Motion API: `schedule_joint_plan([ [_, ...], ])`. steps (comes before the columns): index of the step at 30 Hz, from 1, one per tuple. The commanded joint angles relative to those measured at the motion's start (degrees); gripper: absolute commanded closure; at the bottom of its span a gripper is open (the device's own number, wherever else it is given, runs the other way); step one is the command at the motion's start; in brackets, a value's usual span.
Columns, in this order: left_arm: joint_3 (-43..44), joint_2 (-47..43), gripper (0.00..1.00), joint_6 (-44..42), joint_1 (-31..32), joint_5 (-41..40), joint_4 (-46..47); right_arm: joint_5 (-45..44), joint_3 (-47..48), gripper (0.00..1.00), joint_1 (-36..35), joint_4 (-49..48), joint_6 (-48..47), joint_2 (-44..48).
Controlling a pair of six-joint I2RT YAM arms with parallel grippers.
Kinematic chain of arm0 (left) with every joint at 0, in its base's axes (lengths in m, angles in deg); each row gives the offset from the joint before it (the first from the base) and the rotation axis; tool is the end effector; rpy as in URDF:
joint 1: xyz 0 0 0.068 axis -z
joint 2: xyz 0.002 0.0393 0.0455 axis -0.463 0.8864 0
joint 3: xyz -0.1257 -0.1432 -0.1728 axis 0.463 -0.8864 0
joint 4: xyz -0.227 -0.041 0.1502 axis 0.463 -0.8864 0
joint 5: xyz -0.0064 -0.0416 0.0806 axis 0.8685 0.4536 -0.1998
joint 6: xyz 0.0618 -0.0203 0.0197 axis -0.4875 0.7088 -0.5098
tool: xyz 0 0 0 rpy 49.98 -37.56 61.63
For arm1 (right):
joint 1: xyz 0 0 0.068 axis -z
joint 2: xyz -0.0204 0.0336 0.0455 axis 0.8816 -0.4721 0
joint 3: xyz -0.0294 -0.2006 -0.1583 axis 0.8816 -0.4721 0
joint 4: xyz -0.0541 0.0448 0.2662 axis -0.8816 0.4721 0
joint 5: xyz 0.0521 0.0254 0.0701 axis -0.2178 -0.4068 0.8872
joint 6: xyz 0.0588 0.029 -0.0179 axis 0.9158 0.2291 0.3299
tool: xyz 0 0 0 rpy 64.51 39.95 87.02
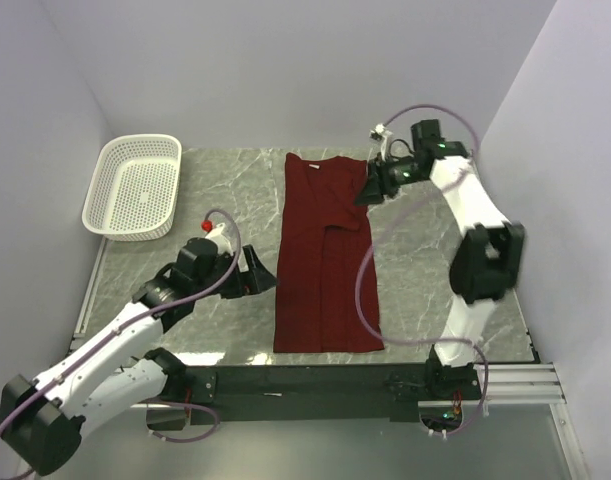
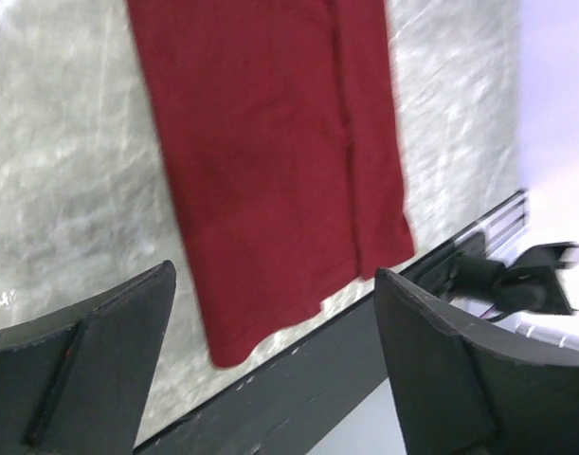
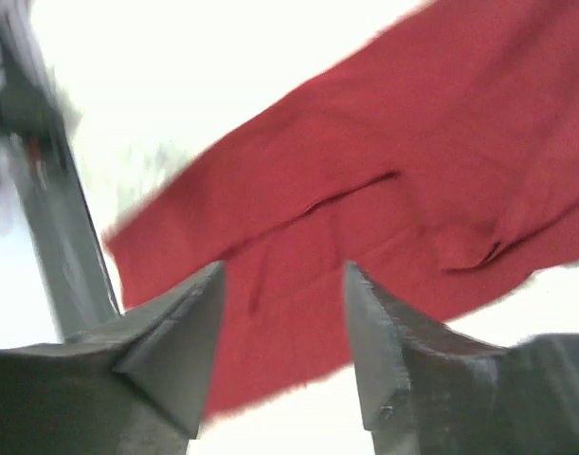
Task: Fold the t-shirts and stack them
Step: Fold the tshirt
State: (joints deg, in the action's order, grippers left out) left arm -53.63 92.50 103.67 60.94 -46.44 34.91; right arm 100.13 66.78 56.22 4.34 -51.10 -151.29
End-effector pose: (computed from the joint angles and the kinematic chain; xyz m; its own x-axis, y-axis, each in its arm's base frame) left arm 0.1847 -0.1354 0.2277 -0.8049 -0.2993 -0.5124 0.1640 0.7177 -0.6767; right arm 0.4213 0.0867 0.2636 -0.6160 -0.2898 -0.7325 -0.7651 0.4415 0.4688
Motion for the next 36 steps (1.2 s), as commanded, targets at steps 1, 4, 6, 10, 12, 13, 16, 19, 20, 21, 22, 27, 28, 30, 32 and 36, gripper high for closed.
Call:
schedule_joint_plan([
  [1,0.4,2.7,0.1,-2.2,0.4,3.2,-3.3,3.9,-9.5,0.38,-0.8,19.4,-33.5,13.5],
  [4,-3.2,1.5,0.16,2.9,0.6,6.9,-3.1,-0.6,-26.4,0.23,-2.0,26.9,-63.7,26.2],
  [6,-5.0,0.2,0.18,6.9,1.1,8.8,-4.2,-4.7,-39.9,0.12,-3.8,19.1,-67.2,37.3],
  [10,-9.9,-4.1,0.23,12.6,2.4,13.5,-5.0,-13.8,-57.9,0.0,-12.2,6.2,-62.9,55.1],
  [12,-10.9,-4.7,0.25,15.2,3.5,15.1,-5.3,-16.5,-64.0,0.0,-16.4,2.3,-60.0,62.8],
  [13,-11.2,-4.4,0.26,15.8,3.9,15.0,-5.8,-16.7,-65.0,0.0,-17.1,2.0,-58.6,64.5],
  [16,-11.6,-1.5,0.31,17.5,5.5,12.8,-6.9,-16.0,-66.1,0.01,-17.8,2.8,-57.1,65.3],
  [19,-11.7,3.4,0.39,19.0,7.0,10.0,-5.3,-17.0,-67.8,0.04,-18.9,0.8,-55.0,65.3],
  [20,-11.6,4.4,0.4,19.3,8.0,9.2,-4.6,-17.4,-68.6,0.05,-19.2,0.1,-54.2,65.3],
  [21,-11.6,5.1,0.4,20.3,8.6,7.8,-4.0,-17.6,-68.9,0.05,-19.3,-0.8,-53.7,65.4],
  [22,-11.6,6.4,0.41,20.7,9.2,7.1,-2.2,-17.9,-69.1,0.05,-19.5,-1.3,-52.9,65.4],
  [27,-12.8,11.3,0.42,23.0,12.6,6.7,2.6,-19.2,-70.3,0.08,-20.2,-2.8,-52.5,65.2],
  [28,-12.9,12.9,0.42,23.2,13.0,6.3,3.2,-19.9,-70.8,0.09,-20.5,-2.9,-52.6,64.8],
  [30,-12.7,14.5,0.44,23.9,14.6,5.9,5.3,-20.3,-71.3,0.1,-21.0,-3.6,-52.8,64.6],
  [32,-12.2,16.7,0.46,23.9,15.8,4.3,5.8,-20.8,-71.6,0.14,-22.1,-4.0,-52.8,63.9],
  [36,-10.5,20.1,0.54,23.4,16.7,-0.2,3.4,-22.5,-72.2,0.18,-24.4,-5.2,-51.9,62.6],
])
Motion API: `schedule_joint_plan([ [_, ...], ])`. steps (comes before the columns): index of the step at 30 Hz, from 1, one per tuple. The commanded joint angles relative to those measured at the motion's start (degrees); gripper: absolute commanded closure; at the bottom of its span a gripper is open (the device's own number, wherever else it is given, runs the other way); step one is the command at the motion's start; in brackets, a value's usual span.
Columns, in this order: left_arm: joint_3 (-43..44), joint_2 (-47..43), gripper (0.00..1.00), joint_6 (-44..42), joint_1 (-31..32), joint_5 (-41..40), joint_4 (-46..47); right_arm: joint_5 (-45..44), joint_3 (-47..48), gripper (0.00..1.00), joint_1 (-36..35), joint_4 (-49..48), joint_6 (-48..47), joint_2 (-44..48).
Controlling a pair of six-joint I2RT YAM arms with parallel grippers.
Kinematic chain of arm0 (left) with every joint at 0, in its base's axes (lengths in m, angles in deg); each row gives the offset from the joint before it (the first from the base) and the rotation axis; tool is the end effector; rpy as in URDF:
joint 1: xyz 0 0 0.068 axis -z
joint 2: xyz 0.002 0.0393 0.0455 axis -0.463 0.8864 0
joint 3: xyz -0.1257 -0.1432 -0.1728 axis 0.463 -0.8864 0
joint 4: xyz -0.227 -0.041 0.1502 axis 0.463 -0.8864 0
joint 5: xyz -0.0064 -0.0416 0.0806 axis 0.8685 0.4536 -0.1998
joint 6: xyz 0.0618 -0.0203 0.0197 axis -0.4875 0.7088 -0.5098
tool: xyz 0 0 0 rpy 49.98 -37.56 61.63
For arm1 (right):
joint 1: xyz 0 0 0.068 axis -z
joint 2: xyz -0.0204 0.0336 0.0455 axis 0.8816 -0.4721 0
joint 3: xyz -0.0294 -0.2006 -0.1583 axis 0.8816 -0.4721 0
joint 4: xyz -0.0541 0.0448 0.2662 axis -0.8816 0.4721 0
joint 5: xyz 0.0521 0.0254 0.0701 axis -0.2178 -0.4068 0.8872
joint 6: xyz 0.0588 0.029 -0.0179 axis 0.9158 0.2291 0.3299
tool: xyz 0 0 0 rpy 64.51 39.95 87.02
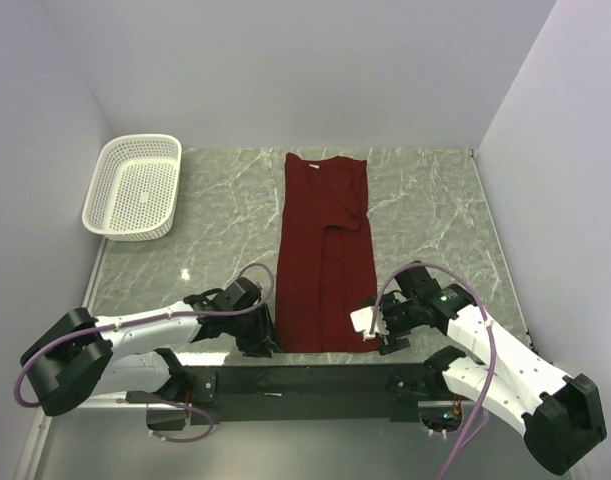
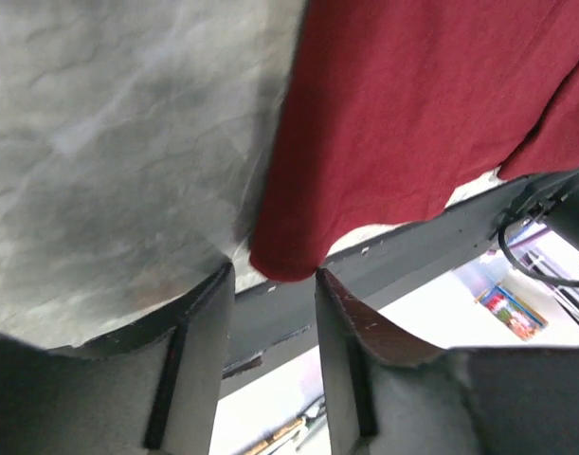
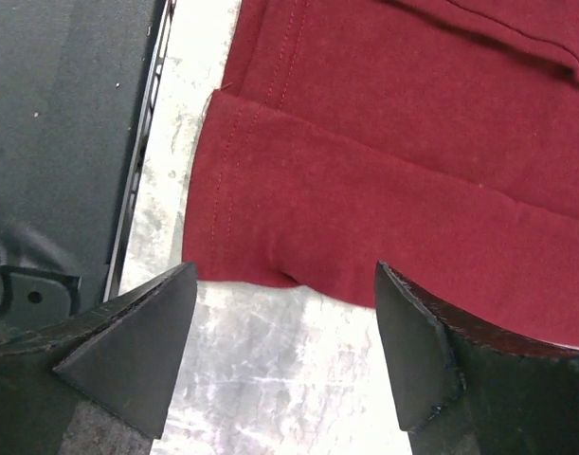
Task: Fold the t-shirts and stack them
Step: Fold the tshirt
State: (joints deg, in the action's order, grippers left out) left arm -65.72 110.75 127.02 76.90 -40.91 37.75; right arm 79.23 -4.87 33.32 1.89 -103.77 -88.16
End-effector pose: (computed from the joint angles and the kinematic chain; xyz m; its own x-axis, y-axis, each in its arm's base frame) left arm 0.1262 -0.1723 0.0952 -0.9713 -0.2293 0.0639 -0.2252 0.7982 -0.5588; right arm 0.1313 0.1068 0.1613 0.3806 -0.7015 -0.6025 -0.9247 -0.2861 -0.2510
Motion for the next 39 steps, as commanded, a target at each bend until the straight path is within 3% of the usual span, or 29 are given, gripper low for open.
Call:
schedule_joint_plan([
  [1,1.4,2.4,0.55,0.0,0.8,-6.1,0.6,-2.0,-1.0,0.19,-1.8,-3.0,0.9,-0.5],
  [14,0.6,1.3,0.6,1.1,1.0,-9.4,1.6,-6.6,-3.2,0.25,-7.4,-5.9,1.6,-2.8],
  [17,-0.6,1.7,0.72,1.2,1.0,-8.5,2.8,-6.9,-3.2,0.27,-8.1,-6.3,1.6,-3.0],
  [18,-0.8,1.4,0.8,1.2,1.0,-8.3,3.1,-7.1,-3.3,0.28,-8.2,-6.5,1.6,-3.2],
  [23,0.3,-0.3,0.96,0.4,1.0,-8.2,2.1,-9.0,-3.9,0.39,-9.6,-6.8,1.6,-3.8],
  [28,1.0,-0.9,0.97,0.1,0.9,-7.0,2.6,-8.3,-1.1,0.44,-10.2,-4.3,3.2,-2.9],
  [33,0.8,-0.5,0.97,0.3,1.0,-5.6,4.3,-0.8,4.2,0.4,-11.3,3.3,5.6,2.2],
  [39,1.3,0.3,0.97,0.1,0.9,-4.3,5.8,-3.4,-1.4,0.4,-14.5,1.3,9.5,3.1],
])
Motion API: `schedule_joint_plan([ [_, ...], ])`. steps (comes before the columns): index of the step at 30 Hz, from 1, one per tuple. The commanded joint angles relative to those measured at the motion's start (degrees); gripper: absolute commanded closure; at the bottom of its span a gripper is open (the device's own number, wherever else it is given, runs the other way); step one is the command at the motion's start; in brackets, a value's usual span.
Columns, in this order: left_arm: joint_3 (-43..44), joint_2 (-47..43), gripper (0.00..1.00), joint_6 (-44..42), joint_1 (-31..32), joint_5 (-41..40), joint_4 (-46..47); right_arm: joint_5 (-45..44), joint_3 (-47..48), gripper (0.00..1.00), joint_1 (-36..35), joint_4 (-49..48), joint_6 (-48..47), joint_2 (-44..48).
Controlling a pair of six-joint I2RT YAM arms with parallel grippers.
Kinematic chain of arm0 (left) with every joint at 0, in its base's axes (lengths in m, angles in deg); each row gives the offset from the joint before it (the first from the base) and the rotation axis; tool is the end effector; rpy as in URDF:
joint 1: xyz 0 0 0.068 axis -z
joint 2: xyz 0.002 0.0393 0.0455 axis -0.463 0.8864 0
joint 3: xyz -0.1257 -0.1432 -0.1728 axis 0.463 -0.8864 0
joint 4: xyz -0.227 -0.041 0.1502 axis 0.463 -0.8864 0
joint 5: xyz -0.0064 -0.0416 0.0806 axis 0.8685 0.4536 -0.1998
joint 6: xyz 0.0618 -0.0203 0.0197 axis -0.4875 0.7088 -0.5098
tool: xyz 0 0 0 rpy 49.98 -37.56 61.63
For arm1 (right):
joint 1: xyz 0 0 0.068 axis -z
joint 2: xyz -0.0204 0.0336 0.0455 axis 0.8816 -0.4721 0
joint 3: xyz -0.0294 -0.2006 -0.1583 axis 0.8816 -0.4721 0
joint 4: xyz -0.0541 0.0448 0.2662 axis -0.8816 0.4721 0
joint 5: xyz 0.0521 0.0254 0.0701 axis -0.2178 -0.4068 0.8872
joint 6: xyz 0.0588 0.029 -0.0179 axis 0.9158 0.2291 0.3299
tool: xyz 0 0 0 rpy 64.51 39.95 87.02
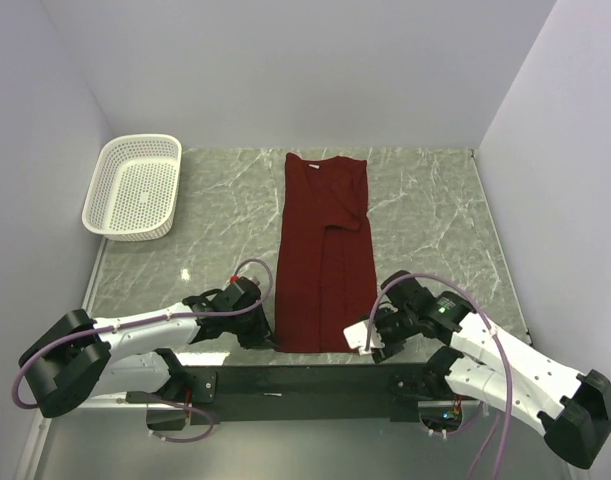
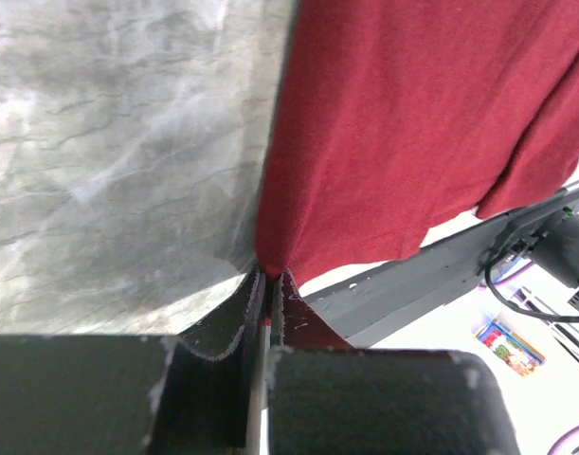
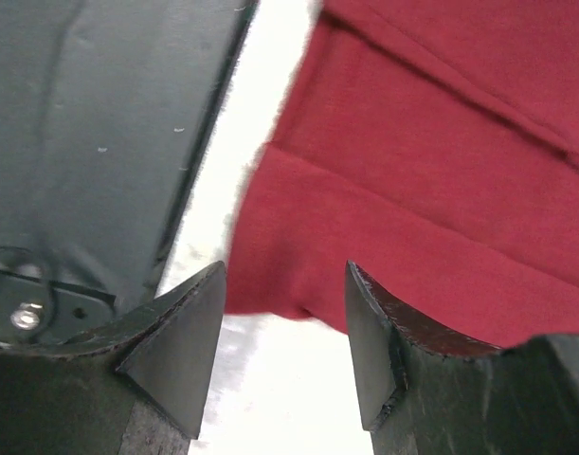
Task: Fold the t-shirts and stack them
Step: Fold the tshirt
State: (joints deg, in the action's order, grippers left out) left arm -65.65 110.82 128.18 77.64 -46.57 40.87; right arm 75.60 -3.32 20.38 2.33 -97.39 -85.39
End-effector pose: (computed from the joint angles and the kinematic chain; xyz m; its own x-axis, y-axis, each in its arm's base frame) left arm 0.1323 -0.1758 0.0977 -0.9589 -0.2828 -0.0242 -0.2191 0.7918 -0.5701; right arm 0.1065 0.1318 0.1749 0.4686 -0.6596 -0.5876 -0.8815 -0.3927 -0.2620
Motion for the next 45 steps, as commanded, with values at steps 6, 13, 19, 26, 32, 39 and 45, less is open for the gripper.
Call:
schedule_joint_plan([
  [6,1.8,0.6,0.97,-1.3,0.2,2.2,3.3,-2.4,-3.3,0.42,-4.9,-2.2,5.8,-3.4],
  [13,1.5,0.3,0.97,-0.9,0.3,2.8,4.4,-8.0,-4.7,0.43,-11.5,-7.1,10.8,-10.2],
  [19,1.6,-0.2,0.98,-1.2,0.4,3.1,4.6,-10.9,-4.8,0.46,-12.3,-9.7,13.7,-12.4],
  [26,1.4,-1.8,0.98,-1.1,0.5,3.1,4.4,-13.6,-4.7,0.43,-12.2,-11.4,15.9,-9.7],
  [32,1.2,-2.8,0.98,-1.1,0.6,3.3,3.9,-12.1,-3.4,0.42,-12.2,-9.7,15.4,-7.3],
  [39,1.3,-2.6,0.98,-0.9,0.6,3.5,4.4,-14.1,-3.4,0.44,-12.2,-11.2,14.7,-15.1],
  [45,0.9,-3.0,0.98,-0.6,0.6,3.6,4.7,-14.8,-1.5,0.48,-12.3,-12.5,16.8,-19.0],
])
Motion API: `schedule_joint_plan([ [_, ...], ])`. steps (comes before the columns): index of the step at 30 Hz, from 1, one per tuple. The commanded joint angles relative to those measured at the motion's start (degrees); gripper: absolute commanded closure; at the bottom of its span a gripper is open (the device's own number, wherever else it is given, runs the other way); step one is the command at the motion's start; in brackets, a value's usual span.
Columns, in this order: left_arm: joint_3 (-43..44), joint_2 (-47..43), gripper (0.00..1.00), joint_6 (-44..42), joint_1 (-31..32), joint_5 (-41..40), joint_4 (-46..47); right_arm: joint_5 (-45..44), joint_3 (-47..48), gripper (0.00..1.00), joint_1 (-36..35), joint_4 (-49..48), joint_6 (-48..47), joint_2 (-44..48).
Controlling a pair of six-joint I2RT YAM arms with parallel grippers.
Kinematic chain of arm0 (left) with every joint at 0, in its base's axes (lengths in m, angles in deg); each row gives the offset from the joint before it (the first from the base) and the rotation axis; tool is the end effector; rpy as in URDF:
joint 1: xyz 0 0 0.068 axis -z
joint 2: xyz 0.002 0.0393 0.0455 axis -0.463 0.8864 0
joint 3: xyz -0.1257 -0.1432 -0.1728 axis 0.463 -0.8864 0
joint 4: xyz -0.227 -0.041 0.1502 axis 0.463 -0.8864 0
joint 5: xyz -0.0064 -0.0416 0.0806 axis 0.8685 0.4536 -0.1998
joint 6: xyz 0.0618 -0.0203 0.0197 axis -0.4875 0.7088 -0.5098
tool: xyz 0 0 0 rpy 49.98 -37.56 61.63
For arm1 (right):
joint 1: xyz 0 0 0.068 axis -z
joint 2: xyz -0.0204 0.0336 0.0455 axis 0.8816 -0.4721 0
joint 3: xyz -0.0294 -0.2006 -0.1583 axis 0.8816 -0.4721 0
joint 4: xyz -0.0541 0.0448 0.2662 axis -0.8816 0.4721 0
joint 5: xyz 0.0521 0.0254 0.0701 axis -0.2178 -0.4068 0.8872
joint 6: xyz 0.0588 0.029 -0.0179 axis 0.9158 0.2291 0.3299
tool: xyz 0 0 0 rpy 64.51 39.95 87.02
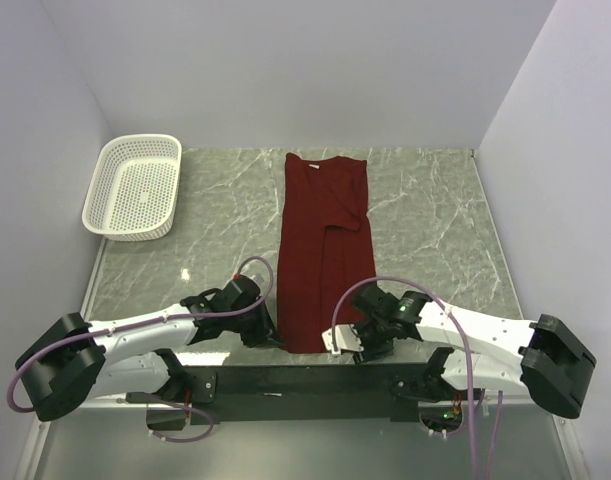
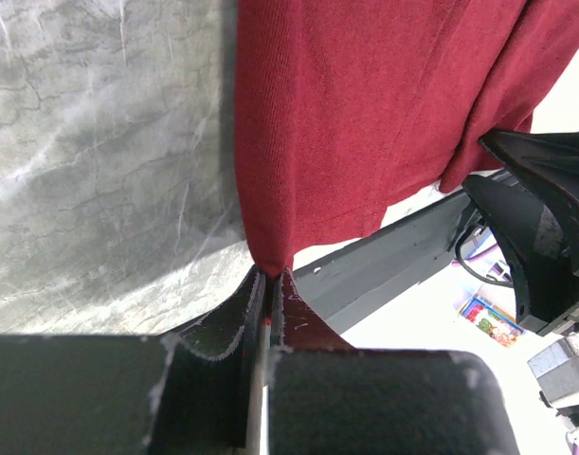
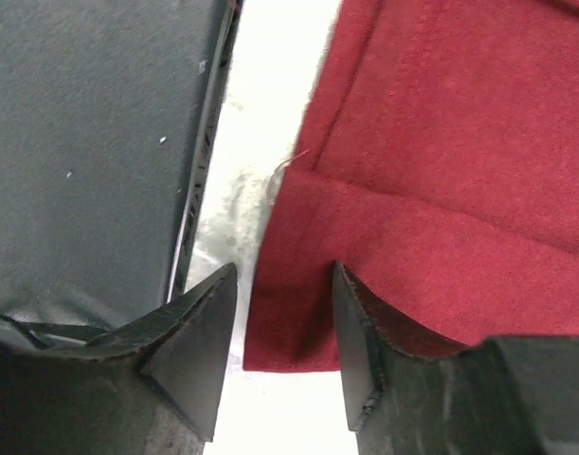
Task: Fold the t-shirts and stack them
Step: Fold the tshirt
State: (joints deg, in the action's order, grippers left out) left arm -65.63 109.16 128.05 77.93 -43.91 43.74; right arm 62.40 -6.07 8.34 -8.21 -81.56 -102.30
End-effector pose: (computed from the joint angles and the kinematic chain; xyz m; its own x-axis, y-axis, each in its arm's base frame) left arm 0.1329 -0.1821 0.1078 -0.9673 -0.2524 -0.0236 -0.1793 0.7471 -0.6400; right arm 0.1005 0.1641 0.1162 0.3354 -0.8464 -0.4137 -0.9386 -0.3378 -0.0700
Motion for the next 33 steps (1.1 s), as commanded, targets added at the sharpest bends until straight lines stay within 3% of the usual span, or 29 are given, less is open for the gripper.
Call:
schedule_joint_plan([
  [1,0.9,-1.2,0.98,-0.4,0.5,1.0,2.1,-1.6,1.5,0.49,-0.3,-2.0,1.8,-2.5],
  [13,0.1,-3.3,0.98,0.2,0.5,2.3,3.5,-4.6,2.9,0.76,-1.0,-3.1,5.5,-5.1],
  [18,0.0,-4.3,0.98,0.0,0.5,2.9,3.8,-3.3,3.3,0.99,-1.1,-2.1,5.4,-4.9],
  [27,2.0,-5.1,0.99,0.5,0.5,3.6,5.1,6.7,11.7,1.0,1.7,11.1,-0.1,-2.4],
  [33,5.4,-5.2,0.99,0.5,0.5,3.9,5.2,12.0,15.1,1.0,9.3,13.5,-1.7,-0.3],
])
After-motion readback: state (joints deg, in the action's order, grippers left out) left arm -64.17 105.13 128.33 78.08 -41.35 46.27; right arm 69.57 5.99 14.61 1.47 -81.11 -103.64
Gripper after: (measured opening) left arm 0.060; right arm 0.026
